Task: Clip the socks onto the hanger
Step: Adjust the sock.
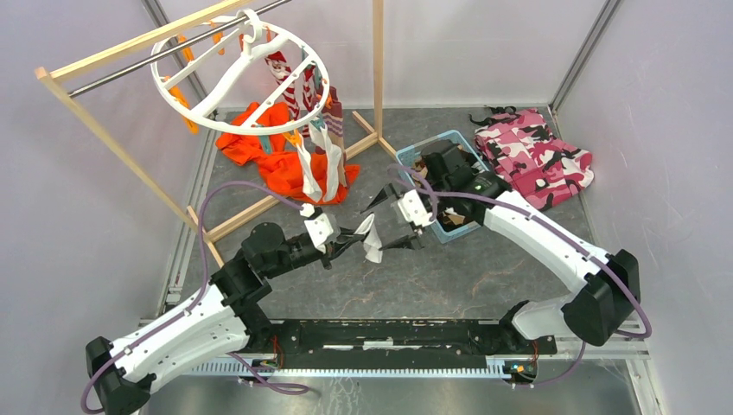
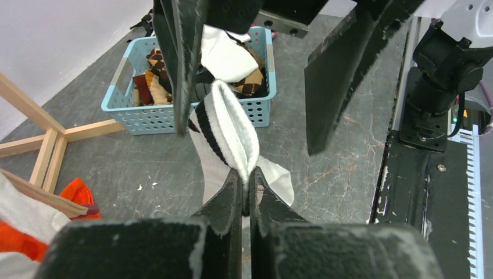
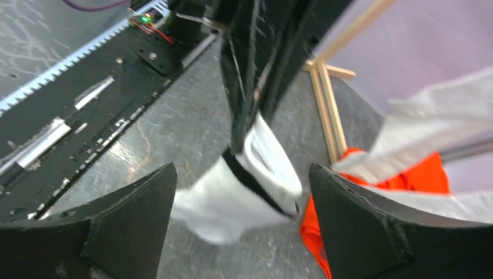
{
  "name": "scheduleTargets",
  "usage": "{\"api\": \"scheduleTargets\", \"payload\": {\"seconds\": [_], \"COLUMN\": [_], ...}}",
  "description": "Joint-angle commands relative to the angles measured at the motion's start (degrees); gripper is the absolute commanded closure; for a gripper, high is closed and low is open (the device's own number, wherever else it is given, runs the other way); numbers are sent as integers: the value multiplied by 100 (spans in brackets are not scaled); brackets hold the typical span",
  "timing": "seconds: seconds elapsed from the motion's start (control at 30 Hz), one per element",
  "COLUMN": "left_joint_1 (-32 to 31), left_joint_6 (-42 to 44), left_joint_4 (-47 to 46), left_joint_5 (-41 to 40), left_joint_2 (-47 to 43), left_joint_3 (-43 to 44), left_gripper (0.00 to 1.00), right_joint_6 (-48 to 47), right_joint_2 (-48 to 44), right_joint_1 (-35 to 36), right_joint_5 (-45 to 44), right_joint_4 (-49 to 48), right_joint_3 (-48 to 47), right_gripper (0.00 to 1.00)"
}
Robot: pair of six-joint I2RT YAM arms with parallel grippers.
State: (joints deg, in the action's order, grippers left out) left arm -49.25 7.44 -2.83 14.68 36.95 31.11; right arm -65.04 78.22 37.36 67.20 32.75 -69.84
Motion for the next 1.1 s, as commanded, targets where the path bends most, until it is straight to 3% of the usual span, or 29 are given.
{"api": "scheduleTargets", "payload": {"seconds": [0.0,0.17,0.5,0.8,1.07], "left_joint_1": [-14,-14,-14,-14,-13], "left_joint_6": [252,229,119,74,134], "left_joint_4": [-181,-351,-350,-263,-227], "left_joint_5": [295,327,327,316,320], "left_joint_2": [73,59,-204,-305,-233], "left_joint_3": [205,137,99,93,166], "left_gripper": [98,98,98,98,98], "right_joint_6": [166,832,1010,1055,1194], "right_joint_2": [-12,-60,-92,-174,-241], "right_joint_1": [332,372,292,202,196], "right_joint_5": [197,72,-264,-103,126], "right_joint_4": [-417,-875,-922,-789,-740], "right_joint_3": [-97,3,53,-104,-189], "right_gripper": [16,32,36,56,65]}}
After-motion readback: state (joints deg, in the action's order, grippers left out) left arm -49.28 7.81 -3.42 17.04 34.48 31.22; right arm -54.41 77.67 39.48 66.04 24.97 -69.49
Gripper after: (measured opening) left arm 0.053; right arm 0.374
